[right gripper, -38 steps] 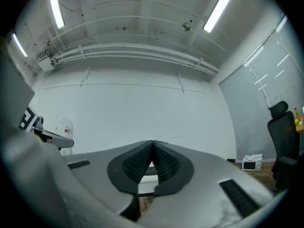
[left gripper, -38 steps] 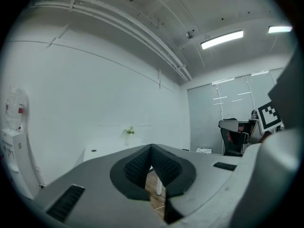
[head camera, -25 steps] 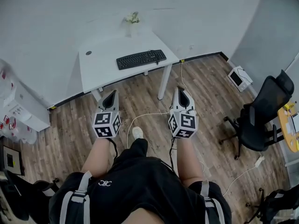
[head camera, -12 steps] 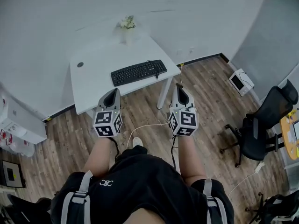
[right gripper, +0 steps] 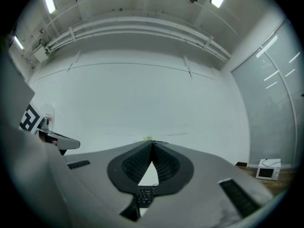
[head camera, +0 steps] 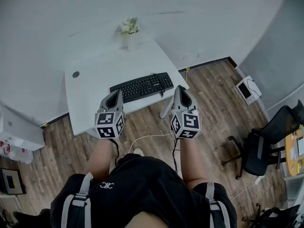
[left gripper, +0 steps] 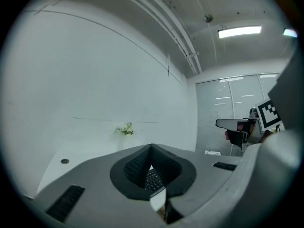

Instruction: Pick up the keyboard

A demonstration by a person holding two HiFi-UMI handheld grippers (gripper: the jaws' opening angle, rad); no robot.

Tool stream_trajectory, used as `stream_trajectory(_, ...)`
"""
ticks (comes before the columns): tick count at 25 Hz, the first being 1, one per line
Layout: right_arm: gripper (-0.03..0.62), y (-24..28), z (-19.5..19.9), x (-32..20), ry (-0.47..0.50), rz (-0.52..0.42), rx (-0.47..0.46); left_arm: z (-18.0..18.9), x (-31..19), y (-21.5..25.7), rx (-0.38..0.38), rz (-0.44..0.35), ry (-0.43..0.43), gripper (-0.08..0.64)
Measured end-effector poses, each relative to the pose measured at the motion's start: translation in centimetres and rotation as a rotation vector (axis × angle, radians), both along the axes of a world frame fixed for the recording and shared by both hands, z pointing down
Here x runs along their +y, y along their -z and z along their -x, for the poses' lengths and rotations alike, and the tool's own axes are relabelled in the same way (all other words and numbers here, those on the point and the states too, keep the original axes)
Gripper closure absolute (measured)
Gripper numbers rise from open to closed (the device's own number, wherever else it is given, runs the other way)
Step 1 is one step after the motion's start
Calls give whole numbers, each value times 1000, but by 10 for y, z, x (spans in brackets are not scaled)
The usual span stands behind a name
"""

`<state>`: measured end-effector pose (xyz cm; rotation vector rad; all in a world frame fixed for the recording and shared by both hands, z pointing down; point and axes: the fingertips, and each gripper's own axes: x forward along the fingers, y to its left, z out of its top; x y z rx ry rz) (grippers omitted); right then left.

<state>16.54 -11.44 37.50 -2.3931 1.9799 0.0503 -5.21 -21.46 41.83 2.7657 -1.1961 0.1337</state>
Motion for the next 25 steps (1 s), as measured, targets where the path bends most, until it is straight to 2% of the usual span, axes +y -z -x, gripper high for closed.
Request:
stream_trajectory(6,586,-17,-28,-81,16,20,-18,-24,-76,-16,-20,35,20,557)
stream_trajectory(12,586,-39,-41,-118,36,66,-38,-26,-106,-32,-52,68,55,557)
stream_trajectory(25,586,-64,-71,-191,197,127,-35,-5,-142,-50,-46,127,277,557)
